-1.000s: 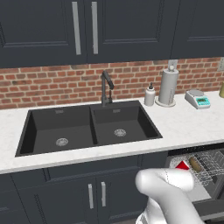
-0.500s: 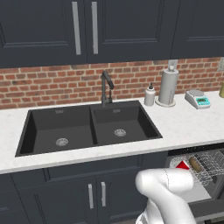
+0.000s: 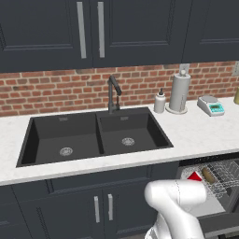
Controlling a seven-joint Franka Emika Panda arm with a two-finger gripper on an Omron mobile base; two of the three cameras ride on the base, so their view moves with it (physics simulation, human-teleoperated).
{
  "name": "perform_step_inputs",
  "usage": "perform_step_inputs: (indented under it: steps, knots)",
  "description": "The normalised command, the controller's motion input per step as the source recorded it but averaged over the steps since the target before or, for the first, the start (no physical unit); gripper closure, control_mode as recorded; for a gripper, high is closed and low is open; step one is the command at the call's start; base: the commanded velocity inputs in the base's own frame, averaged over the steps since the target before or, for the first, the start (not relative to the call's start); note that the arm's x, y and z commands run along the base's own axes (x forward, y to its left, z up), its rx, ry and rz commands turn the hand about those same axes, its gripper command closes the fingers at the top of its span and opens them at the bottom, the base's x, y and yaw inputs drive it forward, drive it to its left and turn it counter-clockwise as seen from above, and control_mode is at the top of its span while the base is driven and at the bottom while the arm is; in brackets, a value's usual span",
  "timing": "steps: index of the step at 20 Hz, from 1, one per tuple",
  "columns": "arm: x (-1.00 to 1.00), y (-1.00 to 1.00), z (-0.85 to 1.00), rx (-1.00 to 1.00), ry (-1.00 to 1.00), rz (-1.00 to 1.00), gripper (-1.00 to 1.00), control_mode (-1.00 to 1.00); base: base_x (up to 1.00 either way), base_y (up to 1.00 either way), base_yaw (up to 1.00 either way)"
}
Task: Pick up the cup and bowl from the counter, place them in the dishwasher, and close the dishwasher door.
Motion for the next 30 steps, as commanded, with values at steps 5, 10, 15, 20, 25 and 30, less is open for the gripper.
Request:
perform_step_inputs:
  steps: [5,10,15,20,25,30]
  knots:
    - [0.05,-0.14,-0.13,0.4,-0.25,0.23,-1.0,-1.0,0.0,0.0,0.0]
    - [0.34,-0.24,0.0,0.38,-0.2,0.24,-1.0,-1.0,0.0,0.0,0.0]
    - [0.54,-0.53,0.0,0.29,-0.23,0.22,-1.0,-1.0,0.0,0.0,0.0]
    - [0.92,-0.5,0.05,0.21,-0.32,0.29,-1.0,-1.0,0.0,0.0,0.0]
    - [0.94,-0.28,0.01,0.06,-0.39,0.43,-1.0,-1.0,0.0,0.0,0.0]
    - [0.82,-0.53,0.0,0.06,-0.31,0.62,-1.0,-1.0,0.0,0.0,0.0]
